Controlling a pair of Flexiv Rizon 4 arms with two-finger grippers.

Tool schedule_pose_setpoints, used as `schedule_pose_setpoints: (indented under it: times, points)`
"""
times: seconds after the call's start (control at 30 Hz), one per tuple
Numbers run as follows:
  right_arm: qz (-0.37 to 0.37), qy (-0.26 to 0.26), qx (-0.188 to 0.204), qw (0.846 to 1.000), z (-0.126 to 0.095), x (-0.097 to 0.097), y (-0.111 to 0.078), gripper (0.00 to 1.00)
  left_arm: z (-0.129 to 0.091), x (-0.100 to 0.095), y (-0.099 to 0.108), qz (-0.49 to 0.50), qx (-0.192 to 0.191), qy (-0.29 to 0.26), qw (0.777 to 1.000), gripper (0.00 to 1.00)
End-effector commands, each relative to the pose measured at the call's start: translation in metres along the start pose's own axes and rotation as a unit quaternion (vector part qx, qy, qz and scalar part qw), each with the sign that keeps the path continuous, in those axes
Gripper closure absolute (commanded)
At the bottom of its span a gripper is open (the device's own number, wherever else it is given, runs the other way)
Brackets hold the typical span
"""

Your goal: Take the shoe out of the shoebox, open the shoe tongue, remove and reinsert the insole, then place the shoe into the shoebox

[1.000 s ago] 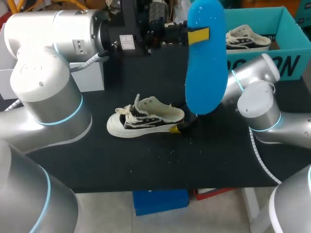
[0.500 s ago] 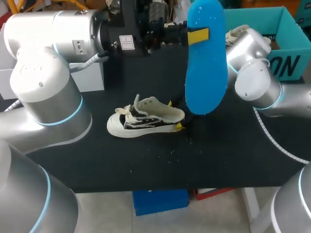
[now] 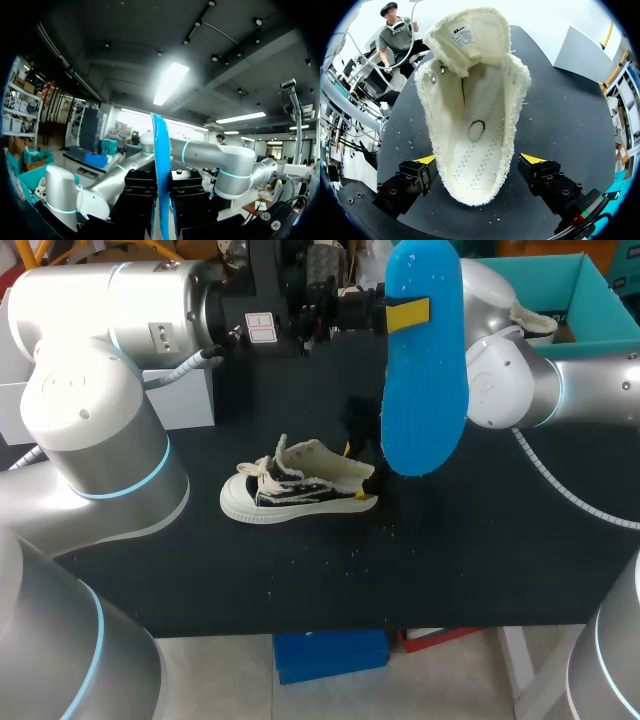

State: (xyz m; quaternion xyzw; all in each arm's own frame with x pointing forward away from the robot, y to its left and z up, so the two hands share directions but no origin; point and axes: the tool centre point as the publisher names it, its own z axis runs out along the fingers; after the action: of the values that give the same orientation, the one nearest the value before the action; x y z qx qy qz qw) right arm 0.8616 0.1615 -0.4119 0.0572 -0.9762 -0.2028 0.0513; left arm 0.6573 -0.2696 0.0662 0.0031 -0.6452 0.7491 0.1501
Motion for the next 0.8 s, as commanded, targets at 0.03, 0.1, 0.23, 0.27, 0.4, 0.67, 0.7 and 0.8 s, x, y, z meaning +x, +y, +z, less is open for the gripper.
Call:
schedule_pose_setpoints:
  times: [0.03, 0.1, 0.23, 0.27, 0.4, 0.67, 0.7, 0.8]
  points:
    - [0.004, -0.01, 0.092, 0.996, -0.0065, 0.0071, 0.0051, 0.0, 0.0012, 0.0005, 0.0016, 0.001, 0.001, -0.001, 1.0, 1.0]
    - [0.005, -0.011, 0.095, 0.995, -0.0067, 0.0073, 0.0052, 0.0, 0.0012, 0.0005, 0.0016, 0.001, 0.001, -0.001, 1.0, 1.0]
    - [0.009, -0.002, 0.123, 0.992, -0.0083, 0.007, 0.0047, 0.0, 0.0012, 0.0005, 0.0016, 0.001, 0.001, -0.001, 1.0, 1.0]
    - [0.009, -0.001, 0.127, 0.992, -0.0085, 0.007, 0.0046, 0.0, 0.0012, 0.0005, 0.0016, 0.001, 0.001, -0.001, 1.0, 1.0]
    - [0.013, 0.0, 0.153, 0.988, -0.0096, 0.0072, 0.0022, 0.0, 0.0012, 0.0005, 0.0016, 0.001, 0.001, -0.001, 1.0, 1.0]
    - [0.026, -0.02, 0.194, 0.981, -0.0105, 0.0069, 0.0032, 0.0, 0.0012, 0.0005, 0.0016, 0.001, 0.001, -0.001, 1.0, 1.0]
    - [0.025, -0.02, 0.195, 0.98, -0.0101, 0.0067, 0.0047, 0.0, 0.0012, 0.0005, 0.0016, 0.001, 0.001, -0.001, 1.0, 1.0]
    - [0.022, -0.019, 0.198, 0.98, -0.0062, 0.0054, 0.0051, 0.0, 0.0012, 0.0005, 0.0016, 0.001, 0.001, -0.001, 1.0, 1.0]
